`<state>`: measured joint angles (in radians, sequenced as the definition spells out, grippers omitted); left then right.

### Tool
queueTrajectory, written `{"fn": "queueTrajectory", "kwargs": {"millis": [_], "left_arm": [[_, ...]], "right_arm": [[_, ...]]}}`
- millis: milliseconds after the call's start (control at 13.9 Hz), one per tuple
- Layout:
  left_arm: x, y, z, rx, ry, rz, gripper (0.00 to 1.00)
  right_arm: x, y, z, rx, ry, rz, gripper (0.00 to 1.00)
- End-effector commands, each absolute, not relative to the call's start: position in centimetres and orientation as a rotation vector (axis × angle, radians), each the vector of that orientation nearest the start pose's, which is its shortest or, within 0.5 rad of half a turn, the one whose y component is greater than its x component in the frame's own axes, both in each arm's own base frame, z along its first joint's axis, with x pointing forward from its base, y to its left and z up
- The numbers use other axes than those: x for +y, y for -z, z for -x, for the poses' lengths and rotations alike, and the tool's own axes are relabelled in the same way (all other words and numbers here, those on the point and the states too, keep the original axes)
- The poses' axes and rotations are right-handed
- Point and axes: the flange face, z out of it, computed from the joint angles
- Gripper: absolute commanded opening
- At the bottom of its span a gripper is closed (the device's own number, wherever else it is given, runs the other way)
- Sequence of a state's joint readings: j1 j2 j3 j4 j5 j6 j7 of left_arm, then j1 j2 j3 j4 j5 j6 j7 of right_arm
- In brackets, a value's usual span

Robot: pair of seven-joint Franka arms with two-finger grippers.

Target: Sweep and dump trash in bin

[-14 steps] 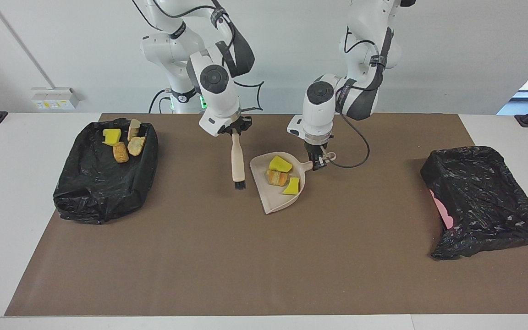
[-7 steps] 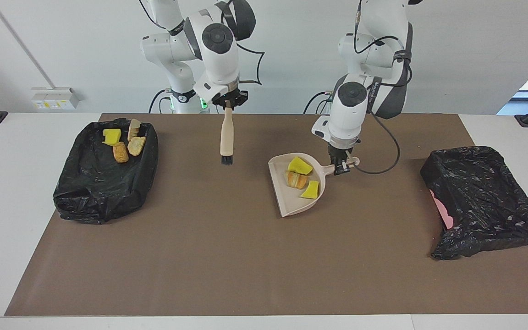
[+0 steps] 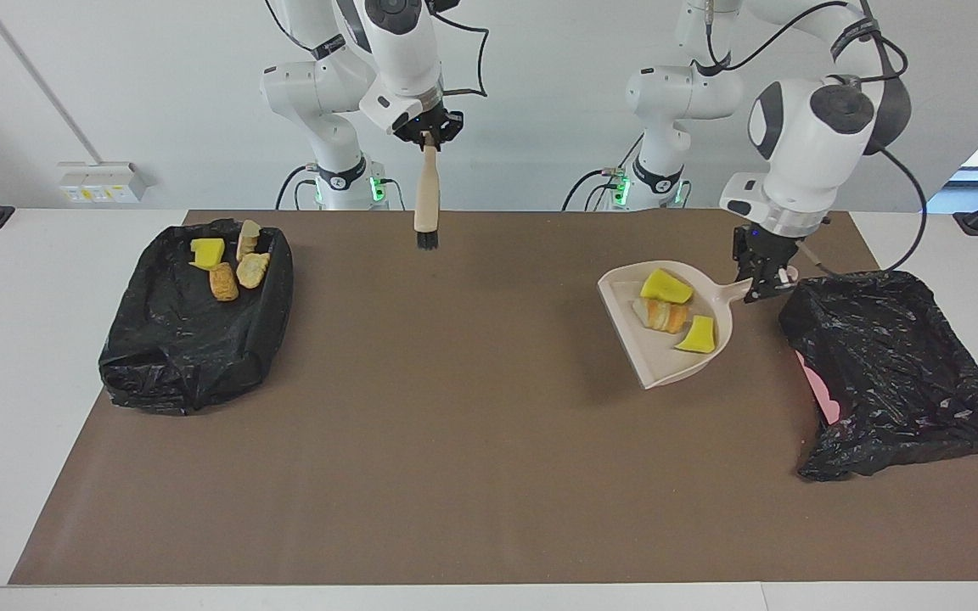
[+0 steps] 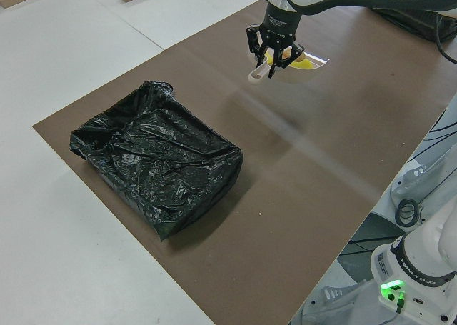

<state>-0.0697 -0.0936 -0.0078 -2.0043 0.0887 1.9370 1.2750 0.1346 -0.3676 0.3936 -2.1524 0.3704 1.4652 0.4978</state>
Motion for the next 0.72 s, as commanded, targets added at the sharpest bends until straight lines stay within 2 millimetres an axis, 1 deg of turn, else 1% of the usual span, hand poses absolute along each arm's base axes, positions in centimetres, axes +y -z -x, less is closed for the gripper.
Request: {"fn": "queueTrajectory", "kwargs": {"millis": [0, 72, 144, 217, 289, 361, 433, 505, 578, 650], "left_arm": [[1.7, -53.2, -53.6, 1.852, 0.006, 2.449, 0.0], [4.7, -53.6, -53.6, 1.787, 0.029, 2.521, 0.0], [7.1, -53.6, -53.5, 1.724, 0.063, 2.586, 0.0], [9.0, -53.7, -53.4, 1.678, 0.079, 2.61, 0.0], [10.7, -54.3, -53.5, 1.634, 0.113, 2.607, 0.0], [14.4, -54.6, -53.7, 1.629, 0.124, 2.574, 0.0], [17.2, -54.1, -53.6, 1.669, 0.114, 2.525, 0.0], [20.3, -54.1, -53.4, 1.665, 0.106, 2.477, 0.0], [22.9, -54.2, -53.6, 1.666, 0.065, 2.416, 0.0], [24.8, -54.6, -53.9, 1.657, -0.001, 2.368, 0.0]], "right_arm": [[31.3, -47.1, -31.0, 0.164, -0.588, 3.041, 0.0], [32.9, -46.1, -30.8, 0.173, -0.579, 3.041, 0.0], [33.8, -45.3, -30.7, 0.171, -0.573, 3.038, 0.0], [34.9, -44.3, -29.9, 0.113, -0.589, 3.043, 0.0], [35.4, -42.6, -28.3, 0.026, -0.617, 3.071, 0.0], [34.0, -40.1, -27.3, -0.065, -0.655, 3.082, 0.0], [33.1, -39.4, -26.6, -0.083, -0.656, 3.091, 0.0], [32.9, -38.5, -26.6, -0.075, -0.655, 3.09, 0.0], [32.7, -37.3, -26.6, -0.067, -0.653, 3.092, 0.0], [32.5, -36.2, -26.5, -0.029, -0.632, 3.094, 0.0]]}}
